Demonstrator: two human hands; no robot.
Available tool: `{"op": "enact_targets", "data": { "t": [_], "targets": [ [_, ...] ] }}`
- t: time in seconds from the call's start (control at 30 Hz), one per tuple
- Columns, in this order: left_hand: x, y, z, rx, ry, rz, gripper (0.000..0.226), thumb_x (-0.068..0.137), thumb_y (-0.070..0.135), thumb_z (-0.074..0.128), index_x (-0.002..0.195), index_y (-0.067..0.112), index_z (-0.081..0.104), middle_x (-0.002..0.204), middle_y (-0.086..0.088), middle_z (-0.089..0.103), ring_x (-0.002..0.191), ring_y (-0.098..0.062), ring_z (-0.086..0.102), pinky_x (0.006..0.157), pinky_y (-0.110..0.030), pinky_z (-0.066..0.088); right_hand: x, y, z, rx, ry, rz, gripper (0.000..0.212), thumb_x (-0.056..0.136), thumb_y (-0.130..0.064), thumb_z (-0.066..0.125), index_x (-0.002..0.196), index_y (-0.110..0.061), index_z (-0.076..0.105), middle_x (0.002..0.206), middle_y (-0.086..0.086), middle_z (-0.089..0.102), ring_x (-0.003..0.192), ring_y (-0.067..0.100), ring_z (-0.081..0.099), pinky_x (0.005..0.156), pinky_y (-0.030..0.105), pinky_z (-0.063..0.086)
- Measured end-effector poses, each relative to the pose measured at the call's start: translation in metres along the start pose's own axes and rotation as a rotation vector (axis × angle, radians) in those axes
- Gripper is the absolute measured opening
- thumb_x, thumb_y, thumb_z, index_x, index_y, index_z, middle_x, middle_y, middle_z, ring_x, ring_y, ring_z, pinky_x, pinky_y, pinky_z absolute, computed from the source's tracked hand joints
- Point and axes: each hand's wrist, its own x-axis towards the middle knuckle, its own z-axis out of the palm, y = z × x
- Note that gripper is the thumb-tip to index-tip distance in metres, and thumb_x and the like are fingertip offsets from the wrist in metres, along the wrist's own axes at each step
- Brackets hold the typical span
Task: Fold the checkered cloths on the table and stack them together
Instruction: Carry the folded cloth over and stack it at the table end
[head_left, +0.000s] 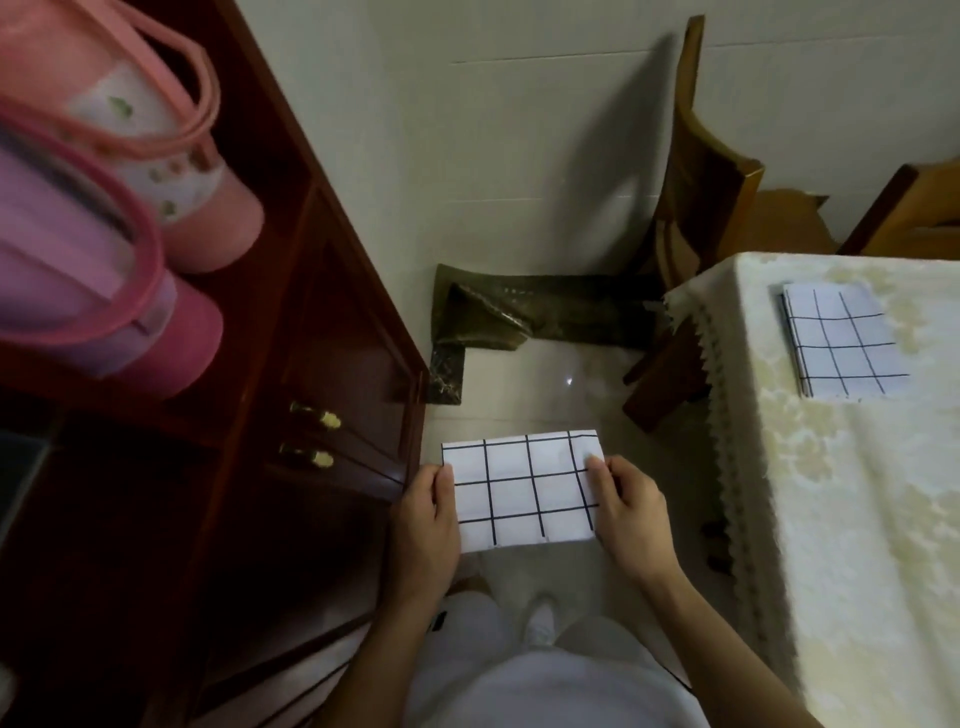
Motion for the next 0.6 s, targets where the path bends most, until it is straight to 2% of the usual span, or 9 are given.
{"op": "enact_targets", "data": {
  "t": [0.1, 0.17, 0.27, 0.37, 0.4, 0.5, 0.6],
  "targets": [
    [0.041, 0.011, 0.019, -0.016, -0.048, 0.014, 0.037, 0.103, 0.024, 0.047, 0.066, 0.026, 0.040, 0.051, 0.006, 0.039, 0.048, -0.008, 0.041, 0.049, -0.027, 0.027, 0.032, -0.007, -0.002, -0.004, 0.049, 0.020, 0.044, 0.103, -0.027, 0.051, 0.062, -0.013, 0.042, 0.054, -0.006, 0.043, 0.050, 0.006, 0.039, 0.049, 0.021, 0.028],
    [0.072, 0.017, 0.033, 0.000, -0.088, 0.021, 0.038, 0.103, 0.027, 0.047, 0.065, 0.027, 0.038, 0.052, 0.005, 0.037, 0.048, -0.009, 0.038, 0.050, -0.035, 0.031, 0.058, -0.010, -0.002, -0.013, 0.092, 0.029, 0.043, 0.103, -0.027, 0.050, 0.063, -0.011, 0.044, 0.055, -0.004, 0.045, 0.051, 0.008, 0.041, 0.049, 0.022, 0.029],
    [0.125, 0.029, 0.053, -0.020, -0.161, 0.019, 0.034, 0.103, 0.027, 0.046, 0.070, 0.020, 0.046, 0.056, -0.001, 0.045, 0.051, -0.010, 0.040, 0.053, -0.042, 0.039, 0.099, -0.012, 0.002, -0.006, 0.157, 0.060, 0.042, 0.103, -0.033, 0.049, 0.070, -0.008, 0.052, 0.060, 0.001, 0.053, 0.054, 0.013, 0.045, 0.050, 0.023, 0.031],
    [0.181, 0.054, 0.068, -0.014, -0.248, 0.077, 0.031, 0.103, 0.020, 0.050, 0.072, 0.015, 0.048, 0.054, 0.005, 0.043, 0.052, -0.005, 0.045, 0.050, -0.021, 0.033, 0.138, -0.025, 0.003, -0.007, 0.227, 0.102, 0.040, 0.103, -0.031, 0.049, 0.071, -0.008, 0.054, 0.059, -0.001, 0.052, 0.053, 0.008, 0.043, 0.050, 0.021, 0.032],
    [0.198, 0.063, 0.071, 0.001, -0.269, 0.105, 0.031, 0.102, 0.018, 0.051, 0.072, 0.015, 0.048, 0.053, 0.006, 0.041, 0.053, -0.003, 0.046, 0.050, -0.018, 0.032, 0.150, -0.032, 0.003, -0.002, 0.245, 0.116, 0.039, 0.103, -0.031, 0.049, 0.071, -0.009, 0.055, 0.059, -0.002, 0.052, 0.053, 0.007, 0.045, 0.050, 0.020, 0.032],
    [0.247, 0.090, 0.079, 0.030, -0.332, 0.149, 0.028, 0.102, 0.020, 0.050, 0.076, 0.010, 0.054, 0.055, 0.007, 0.044, 0.057, 0.002, 0.050, 0.052, -0.014, 0.034, 0.187, -0.049, 0.003, 0.015, 0.313, 0.176, 0.038, 0.103, -0.032, 0.049, 0.072, -0.012, 0.058, 0.058, -0.004, 0.053, 0.055, 0.011, 0.049, 0.049, 0.021, 0.032],
    [0.292, 0.112, 0.089, 0.011, -0.410, 0.203, 0.030, 0.103, 0.020, 0.049, 0.074, 0.014, 0.052, 0.055, 0.006, 0.044, 0.057, 0.000, 0.050, 0.051, -0.016, 0.034, 0.219, -0.062, 0.007, 0.020, 0.392, 0.221, 0.041, 0.103, -0.037, 0.047, 0.074, -0.009, 0.058, 0.061, 0.002, 0.055, 0.060, 0.023, 0.050, 0.054, 0.035, 0.034]
  ]
}}
